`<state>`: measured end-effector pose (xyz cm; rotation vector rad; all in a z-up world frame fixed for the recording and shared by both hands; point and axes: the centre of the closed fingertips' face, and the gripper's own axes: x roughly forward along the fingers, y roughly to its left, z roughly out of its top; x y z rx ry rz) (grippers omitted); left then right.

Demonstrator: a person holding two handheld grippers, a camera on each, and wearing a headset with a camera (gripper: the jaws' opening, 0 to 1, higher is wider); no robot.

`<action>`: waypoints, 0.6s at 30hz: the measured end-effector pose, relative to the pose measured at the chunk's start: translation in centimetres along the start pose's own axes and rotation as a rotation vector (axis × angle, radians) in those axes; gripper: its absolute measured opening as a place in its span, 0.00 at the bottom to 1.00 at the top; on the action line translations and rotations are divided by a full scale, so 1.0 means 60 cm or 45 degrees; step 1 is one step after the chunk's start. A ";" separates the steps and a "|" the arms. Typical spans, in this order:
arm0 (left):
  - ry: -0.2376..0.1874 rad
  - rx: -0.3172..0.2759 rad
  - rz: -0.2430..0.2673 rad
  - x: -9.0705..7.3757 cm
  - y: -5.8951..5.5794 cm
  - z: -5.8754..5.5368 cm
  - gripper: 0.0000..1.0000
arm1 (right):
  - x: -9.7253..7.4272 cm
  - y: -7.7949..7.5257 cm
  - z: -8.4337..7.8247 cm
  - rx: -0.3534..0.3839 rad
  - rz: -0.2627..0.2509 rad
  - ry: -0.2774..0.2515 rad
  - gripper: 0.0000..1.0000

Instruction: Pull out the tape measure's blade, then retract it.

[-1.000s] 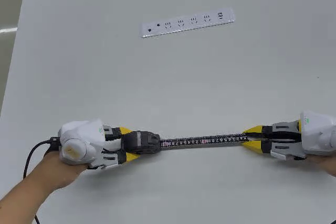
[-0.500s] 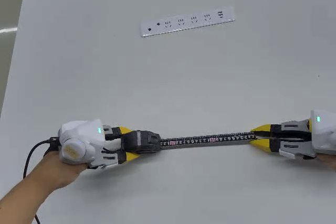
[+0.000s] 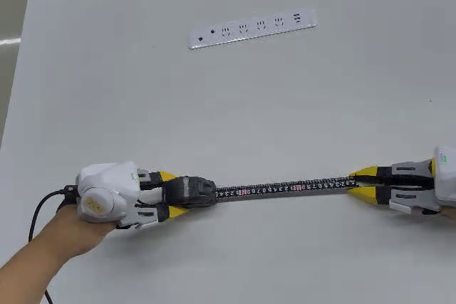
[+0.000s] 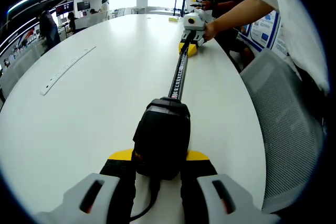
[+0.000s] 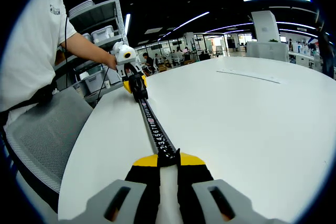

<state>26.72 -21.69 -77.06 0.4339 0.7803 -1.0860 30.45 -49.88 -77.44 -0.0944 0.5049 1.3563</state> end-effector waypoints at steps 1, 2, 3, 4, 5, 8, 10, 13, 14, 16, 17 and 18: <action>0.001 0.000 0.000 0.000 0.000 0.000 0.29 | 0.000 -0.001 0.000 0.000 -0.003 -0.002 0.09; 0.001 0.000 0.001 0.000 0.000 0.000 0.29 | 0.000 -0.001 0.000 0.000 -0.004 -0.003 0.09; 0.000 -0.001 0.001 0.000 0.000 0.000 0.29 | 0.000 0.000 0.000 0.000 -0.007 -0.004 0.09; -0.001 -0.002 0.001 0.000 0.000 0.000 0.29 | 0.000 0.000 0.000 0.001 -0.008 -0.005 0.09; 0.000 0.000 0.001 0.000 0.000 0.000 0.29 | 0.000 0.001 0.000 0.000 -0.007 -0.006 0.09; -0.002 -0.002 0.003 0.001 0.001 0.000 0.29 | 0.001 0.002 0.001 0.002 -0.008 -0.010 0.10; -0.002 -0.001 0.005 0.001 0.001 0.000 0.29 | 0.002 0.003 0.000 -0.003 -0.016 -0.009 0.11; -0.007 -0.002 0.008 0.000 0.002 0.001 0.29 | 0.001 0.004 -0.001 -0.006 -0.027 -0.016 0.12; -0.010 -0.002 0.009 0.000 0.002 0.001 0.29 | 0.001 0.005 -0.001 -0.013 -0.031 -0.017 0.12; -0.015 -0.005 0.009 0.000 0.002 0.001 0.29 | 0.001 0.004 -0.001 -0.007 -0.036 -0.022 0.12; -0.015 -0.003 0.009 0.000 0.002 0.001 0.29 | 0.001 0.004 -0.001 -0.008 -0.037 -0.022 0.12; -0.015 -0.002 0.008 0.000 0.002 0.002 0.29 | 0.001 0.005 -0.001 -0.020 -0.039 -0.018 0.12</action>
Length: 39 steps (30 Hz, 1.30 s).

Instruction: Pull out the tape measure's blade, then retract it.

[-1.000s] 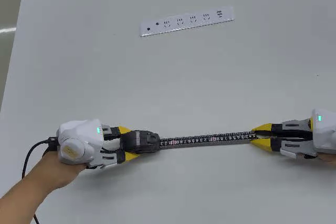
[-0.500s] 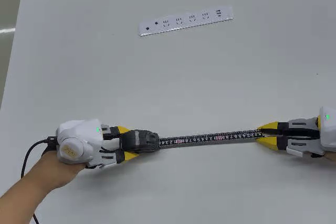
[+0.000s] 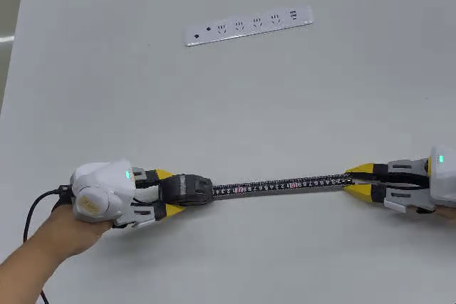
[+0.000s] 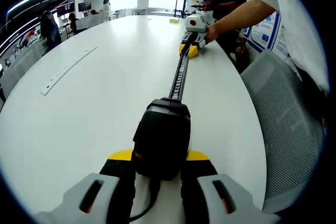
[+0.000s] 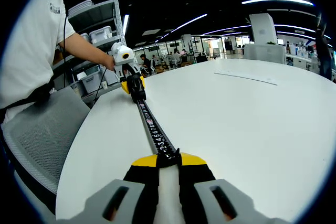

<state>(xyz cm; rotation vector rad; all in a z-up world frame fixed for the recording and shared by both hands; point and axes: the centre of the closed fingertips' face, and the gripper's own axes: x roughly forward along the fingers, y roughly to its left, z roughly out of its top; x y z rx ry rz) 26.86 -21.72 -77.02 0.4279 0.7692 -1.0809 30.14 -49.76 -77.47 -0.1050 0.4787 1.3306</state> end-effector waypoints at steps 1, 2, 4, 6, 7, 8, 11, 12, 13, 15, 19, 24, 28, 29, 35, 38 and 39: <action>0.000 0.002 0.000 0.000 0.000 0.000 0.29 | 0.000 0.000 0.000 -0.001 0.000 0.000 0.12; 0.000 0.001 -0.001 0.000 0.000 0.000 0.29 | 0.000 -0.001 0.000 0.004 -0.001 -0.001 0.12; -0.002 0.000 -0.002 0.000 0.000 0.001 0.29 | 0.000 -0.001 0.001 0.003 -0.002 -0.001 0.12; 0.005 0.004 0.001 0.000 0.000 0.001 0.30 | -0.001 -0.001 0.000 0.000 -0.005 0.001 0.13; 0.009 0.006 0.003 0.000 0.000 0.001 0.30 | -0.001 -0.001 0.000 0.001 -0.007 0.002 0.13; 0.011 0.011 0.004 0.000 -0.001 0.001 0.30 | -0.001 0.000 0.000 0.001 -0.009 0.003 0.13; 0.016 0.001 0.011 0.000 -0.001 0.001 0.30 | -0.001 0.000 0.000 0.006 -0.018 0.003 0.13; 0.017 0.006 0.014 0.000 -0.001 0.001 0.30 | -0.001 -0.001 0.000 0.016 -0.023 0.001 0.13; 0.019 0.000 0.017 0.000 -0.001 0.001 0.30 | -0.001 -0.001 0.000 0.017 -0.026 0.001 0.13; 0.023 -0.002 0.024 0.000 0.000 0.000 0.31 | -0.003 -0.003 0.000 0.058 -0.041 -0.004 0.13; 0.012 -0.009 0.036 0.005 -0.001 0.005 0.32 | -0.003 -0.003 0.000 0.042 -0.053 0.001 0.14; -0.005 -0.007 0.035 0.012 -0.004 0.016 0.37 | -0.003 0.001 0.001 0.059 -0.059 -0.001 0.16; -0.001 -0.019 0.036 0.010 -0.004 0.014 0.41 | -0.002 0.004 0.000 0.054 -0.062 0.000 0.19; -0.002 -0.019 0.035 0.010 -0.004 0.014 0.41 | -0.002 0.004 0.001 0.054 -0.063 0.000 0.19; 0.004 -0.028 0.049 0.004 -0.001 0.008 0.44 | -0.001 0.003 0.002 0.057 -0.075 0.002 0.23; -0.005 -0.038 0.052 0.003 -0.002 0.010 0.45 | 0.000 0.003 0.003 0.061 -0.079 0.001 0.26; -0.006 -0.041 0.052 0.003 -0.003 0.010 0.46 | 0.000 0.004 0.004 0.061 -0.080 0.000 0.26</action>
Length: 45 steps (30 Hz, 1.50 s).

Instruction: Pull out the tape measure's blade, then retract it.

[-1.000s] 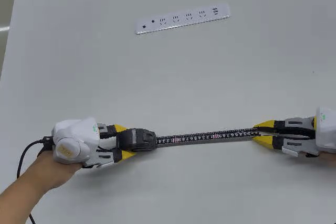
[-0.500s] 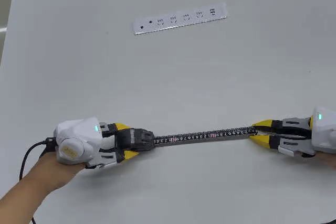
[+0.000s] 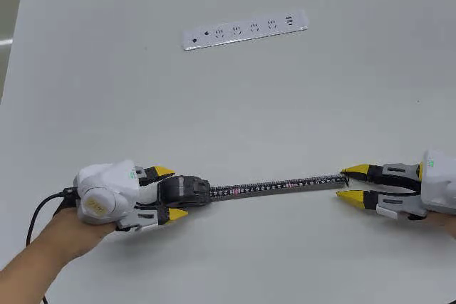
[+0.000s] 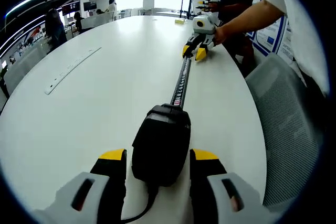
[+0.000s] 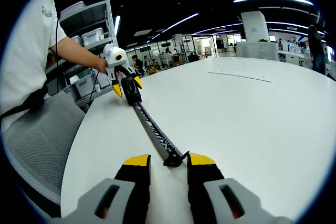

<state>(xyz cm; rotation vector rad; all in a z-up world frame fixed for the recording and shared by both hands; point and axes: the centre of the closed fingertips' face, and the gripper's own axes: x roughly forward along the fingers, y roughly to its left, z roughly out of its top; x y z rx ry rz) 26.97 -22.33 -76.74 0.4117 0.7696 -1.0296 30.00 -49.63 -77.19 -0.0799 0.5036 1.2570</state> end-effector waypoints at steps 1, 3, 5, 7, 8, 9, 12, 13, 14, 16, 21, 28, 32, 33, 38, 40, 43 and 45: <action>0.000 0.002 0.001 0.000 -0.001 0.000 0.46 | 0.000 0.001 0.000 -0.006 -0.002 0.005 0.26; 0.000 -0.004 0.001 0.001 -0.002 -0.001 0.47 | -0.001 0.000 0.002 0.006 -0.008 -0.002 0.27; -0.001 -0.006 0.003 0.001 -0.002 0.000 0.48 | -0.002 -0.001 0.002 0.005 -0.011 0.000 0.28; -0.009 -0.011 0.006 0.000 -0.002 0.001 0.48 | -0.002 -0.001 0.003 0.003 -0.017 0.004 0.30; -0.013 -0.016 0.009 0.000 -0.001 0.002 0.49 | -0.002 -0.001 0.003 0.007 -0.018 0.001 0.31; -0.015 -0.022 0.010 0.000 -0.001 0.002 0.50 | -0.002 -0.001 0.003 0.011 -0.018 0.003 0.32; -0.015 -0.027 0.012 -0.002 -0.001 0.001 0.51 | -0.001 0.000 0.004 0.015 -0.022 0.006 0.33; -0.015 -0.032 0.013 -0.003 -0.001 0.000 0.51 | 0.000 0.000 0.006 0.021 -0.027 0.001 0.33; -0.017 -0.033 0.015 -0.005 0.000 0.000 0.52 | 0.000 -0.001 0.007 0.028 -0.032 -0.001 0.35; -0.023 -0.044 0.023 -0.008 0.002 0.000 0.53 | -0.001 -0.004 0.009 0.031 -0.042 -0.005 0.37; -0.031 -0.066 0.034 -0.013 0.000 -0.002 0.58 | -0.003 -0.008 0.013 0.052 -0.063 -0.015 0.41; -0.060 -0.116 0.063 -0.023 0.001 -0.002 0.62 | -0.004 -0.003 0.018 0.062 -0.087 -0.021 0.47; -0.056 -0.126 0.074 -0.027 -0.003 -0.007 0.65 | -0.003 0.001 0.019 0.081 -0.100 -0.024 0.54; -0.059 -0.132 0.075 -0.029 -0.003 -0.007 0.66 | -0.002 0.001 0.020 0.084 -0.102 -0.030 0.55; -0.079 -0.163 0.097 -0.037 -0.002 -0.006 0.70 | -0.001 0.000 0.025 0.092 -0.117 -0.040 0.60; -0.082 -0.162 0.105 -0.039 -0.001 -0.008 0.70 | -0.001 0.000 0.027 0.094 -0.121 -0.043 0.60; -0.093 -0.174 0.114 -0.042 -0.003 -0.006 0.70 | -0.002 0.002 0.030 0.093 -0.125 -0.047 0.61; -0.103 -0.181 0.125 -0.045 -0.001 -0.005 0.70 | -0.002 0.004 0.032 0.097 -0.128 -0.050 0.61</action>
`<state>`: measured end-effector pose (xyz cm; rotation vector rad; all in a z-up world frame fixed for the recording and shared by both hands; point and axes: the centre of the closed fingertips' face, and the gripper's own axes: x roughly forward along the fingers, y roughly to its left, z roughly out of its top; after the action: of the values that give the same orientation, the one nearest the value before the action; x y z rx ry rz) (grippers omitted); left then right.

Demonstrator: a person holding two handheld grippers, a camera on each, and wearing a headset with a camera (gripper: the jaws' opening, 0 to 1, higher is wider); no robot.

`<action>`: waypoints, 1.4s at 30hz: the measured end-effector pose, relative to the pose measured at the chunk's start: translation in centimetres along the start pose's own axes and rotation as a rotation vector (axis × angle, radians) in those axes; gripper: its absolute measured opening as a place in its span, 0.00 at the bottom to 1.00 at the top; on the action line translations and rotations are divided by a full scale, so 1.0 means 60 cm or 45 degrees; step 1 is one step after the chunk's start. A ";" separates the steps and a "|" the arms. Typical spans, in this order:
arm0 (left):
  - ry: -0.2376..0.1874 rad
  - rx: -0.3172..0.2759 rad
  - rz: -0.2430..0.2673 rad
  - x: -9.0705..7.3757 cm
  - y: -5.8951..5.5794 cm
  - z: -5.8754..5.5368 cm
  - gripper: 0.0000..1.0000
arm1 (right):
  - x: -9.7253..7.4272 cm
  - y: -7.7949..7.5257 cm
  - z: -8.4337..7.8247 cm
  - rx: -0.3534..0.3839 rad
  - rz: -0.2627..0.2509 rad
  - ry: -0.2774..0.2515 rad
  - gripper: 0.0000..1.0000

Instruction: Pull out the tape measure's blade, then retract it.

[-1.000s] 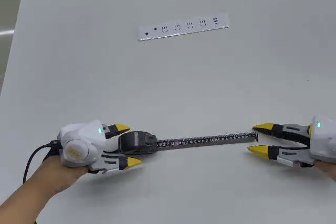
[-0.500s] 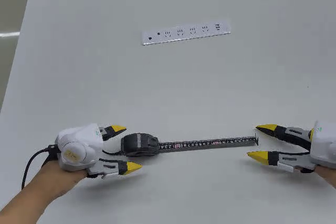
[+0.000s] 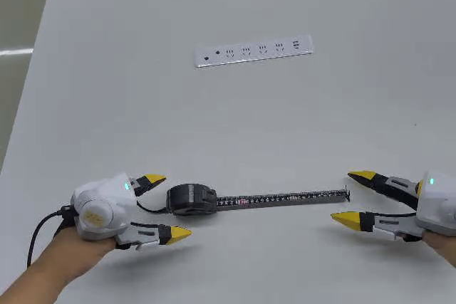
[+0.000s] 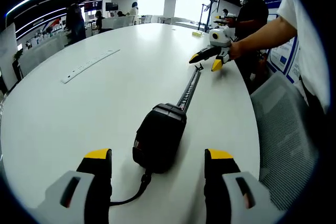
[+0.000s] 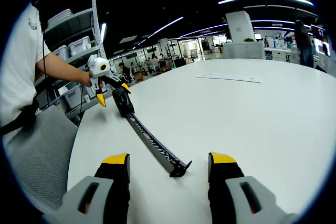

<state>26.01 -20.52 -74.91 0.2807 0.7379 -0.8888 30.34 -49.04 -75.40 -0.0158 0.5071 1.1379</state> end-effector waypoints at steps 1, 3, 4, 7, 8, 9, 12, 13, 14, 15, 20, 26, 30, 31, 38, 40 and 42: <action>-0.005 -0.005 0.006 -0.002 0.001 0.000 0.70 | -0.001 0.002 0.000 -0.002 -0.006 0.001 0.60; -0.014 -0.009 0.019 -0.005 0.000 0.001 0.70 | -0.003 0.005 0.003 0.012 -0.021 -0.009 0.60; -0.019 -0.013 0.024 -0.008 -0.001 0.003 0.70 | -0.004 0.007 0.004 0.017 -0.029 -0.017 0.60; -0.037 -0.037 0.044 -0.014 -0.003 0.002 0.70 | -0.004 0.015 0.005 0.022 -0.049 -0.026 0.61; -0.038 -0.045 0.053 -0.016 -0.004 -0.002 0.70 | -0.004 0.017 0.004 0.025 -0.063 -0.021 0.60; -0.036 -0.050 0.057 -0.017 -0.004 -0.005 0.70 | -0.004 0.020 0.005 0.026 -0.073 -0.019 0.60; -0.031 -0.061 0.078 -0.023 -0.006 -0.013 0.70 | -0.002 0.033 0.009 0.030 -0.081 -0.029 0.61; -0.042 -0.075 0.089 -0.027 -0.007 -0.013 0.70 | -0.001 0.035 0.010 0.052 -0.091 -0.037 0.61; -0.049 -0.085 0.094 -0.030 -0.006 -0.014 0.70 | -0.001 0.038 0.011 0.056 -0.096 -0.042 0.61; -0.056 -0.092 0.102 -0.033 -0.005 -0.015 0.70 | -0.001 0.040 0.011 0.057 -0.103 -0.045 0.62; -0.090 -0.139 0.152 -0.047 -0.002 -0.021 0.70 | -0.004 0.042 0.007 0.068 -0.145 -0.060 0.62; -0.135 -0.181 0.213 -0.064 0.000 -0.028 0.70 | -0.013 0.039 0.010 0.082 -0.191 -0.082 0.63; -0.169 -0.215 0.245 -0.075 -0.003 -0.028 0.71 | -0.019 0.038 0.014 0.088 -0.216 -0.094 0.63; -0.174 -0.223 0.248 -0.078 -0.006 -0.028 0.71 | -0.020 0.040 0.014 0.077 -0.217 -0.093 0.63; -0.191 -0.252 0.273 -0.093 -0.018 -0.038 0.71 | -0.029 0.047 0.021 0.081 -0.248 -0.114 0.64; -0.194 -0.251 0.278 -0.096 -0.022 -0.042 0.72 | -0.032 0.050 0.022 0.082 -0.256 -0.118 0.64; -0.200 -0.263 0.281 -0.100 -0.027 -0.045 0.72 | -0.036 0.053 0.024 0.087 -0.268 -0.129 0.64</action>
<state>21.02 -16.50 -72.64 0.1045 0.6333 -0.6121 27.42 -49.14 -72.51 0.0469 0.4430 0.9101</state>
